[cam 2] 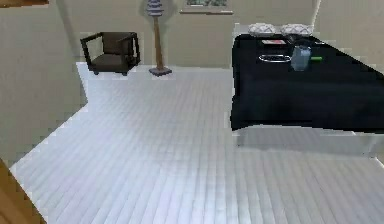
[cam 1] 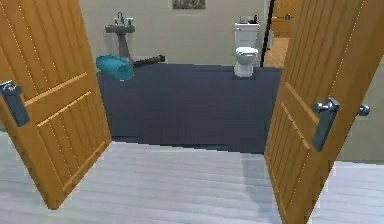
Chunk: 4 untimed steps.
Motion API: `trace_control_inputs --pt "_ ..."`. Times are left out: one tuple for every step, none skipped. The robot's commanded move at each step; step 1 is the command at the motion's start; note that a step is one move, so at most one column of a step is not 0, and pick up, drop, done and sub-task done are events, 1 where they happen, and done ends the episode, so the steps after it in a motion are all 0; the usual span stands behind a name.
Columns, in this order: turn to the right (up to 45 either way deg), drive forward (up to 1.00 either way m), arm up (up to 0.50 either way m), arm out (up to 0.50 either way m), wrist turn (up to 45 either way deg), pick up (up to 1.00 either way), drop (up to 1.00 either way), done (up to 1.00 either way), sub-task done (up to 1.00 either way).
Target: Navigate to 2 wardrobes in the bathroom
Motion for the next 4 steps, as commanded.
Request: trace_control_inputs --pt "0.0 0.60 0.00 0.00 0.0 0.00 0.00 0.00 0.00" --pt "6.0 0.00 0.00 0.00 0.0 0.00 0.00 0.00 0.00" --pt "0.0 1.00 0.00 0.00 0.0 0.00 0.00 0.00 0.00" --pt "3.0 0.00 0.00 0.00 0.0 0.00 0.00 0.00 0.00"
